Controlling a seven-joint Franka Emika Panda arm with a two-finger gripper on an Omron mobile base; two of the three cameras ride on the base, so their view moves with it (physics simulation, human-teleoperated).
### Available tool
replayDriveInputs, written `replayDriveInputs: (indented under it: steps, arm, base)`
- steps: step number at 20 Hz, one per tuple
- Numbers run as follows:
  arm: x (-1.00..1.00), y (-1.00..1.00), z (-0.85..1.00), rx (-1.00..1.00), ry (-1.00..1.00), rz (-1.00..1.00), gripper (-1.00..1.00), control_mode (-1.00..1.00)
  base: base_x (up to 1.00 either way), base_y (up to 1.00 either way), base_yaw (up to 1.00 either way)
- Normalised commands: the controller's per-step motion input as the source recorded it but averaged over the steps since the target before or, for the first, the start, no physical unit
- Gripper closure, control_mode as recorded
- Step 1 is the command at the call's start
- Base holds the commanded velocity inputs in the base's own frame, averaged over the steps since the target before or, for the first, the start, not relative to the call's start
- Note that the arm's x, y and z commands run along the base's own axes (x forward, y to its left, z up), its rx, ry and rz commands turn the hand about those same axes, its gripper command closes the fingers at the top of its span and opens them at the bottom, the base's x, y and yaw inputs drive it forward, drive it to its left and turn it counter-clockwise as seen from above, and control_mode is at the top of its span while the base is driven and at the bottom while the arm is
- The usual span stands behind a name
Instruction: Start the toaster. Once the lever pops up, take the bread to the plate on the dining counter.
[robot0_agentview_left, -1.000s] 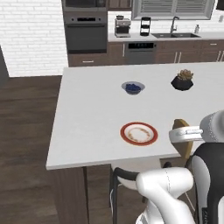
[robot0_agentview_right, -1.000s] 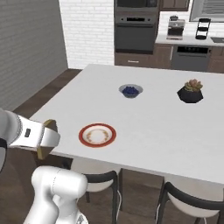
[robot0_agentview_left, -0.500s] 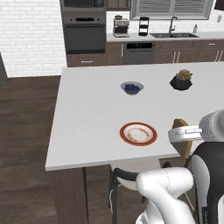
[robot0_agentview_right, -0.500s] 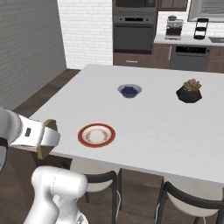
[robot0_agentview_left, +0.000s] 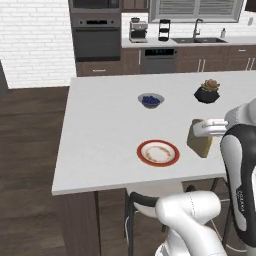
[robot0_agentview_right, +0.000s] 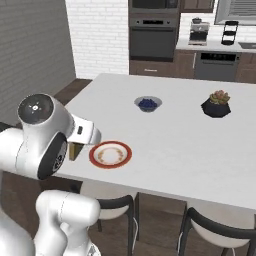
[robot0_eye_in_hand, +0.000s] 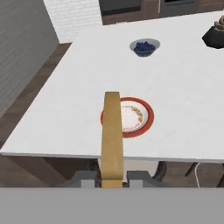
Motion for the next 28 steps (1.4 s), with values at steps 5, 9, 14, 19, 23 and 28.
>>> replayDriveInputs:
  steps: [5,9,14,19,23,28]
  arm:
    - [1.0,-0.01,-0.34,0.18,0.0,0.2,1.0,-1.0]
    - [0.71,0.02,-0.59,0.14,-0.02,0.24,1.0,-1.0]
    - [0.84,-0.17,-0.54,0.13,0.05,0.1,1.0,-1.0]
    - [0.79,-0.01,-0.38,0.04,0.09,0.0,1.0,-1.0]
    - [0.66,0.04,-0.34,0.0,0.07,0.0,1.0,-1.0]
    - [0.08,0.02,-0.47,-0.03,0.08,0.0,1.0,-1.0]
  base:
    - [0.0,0.0,0.0]
    - [0.0,0.0,0.0]
    - [0.0,0.0,0.0]
    - [0.0,0.0,0.0]
    - [0.0,0.0,0.0]
    - [0.0,0.0,0.0]
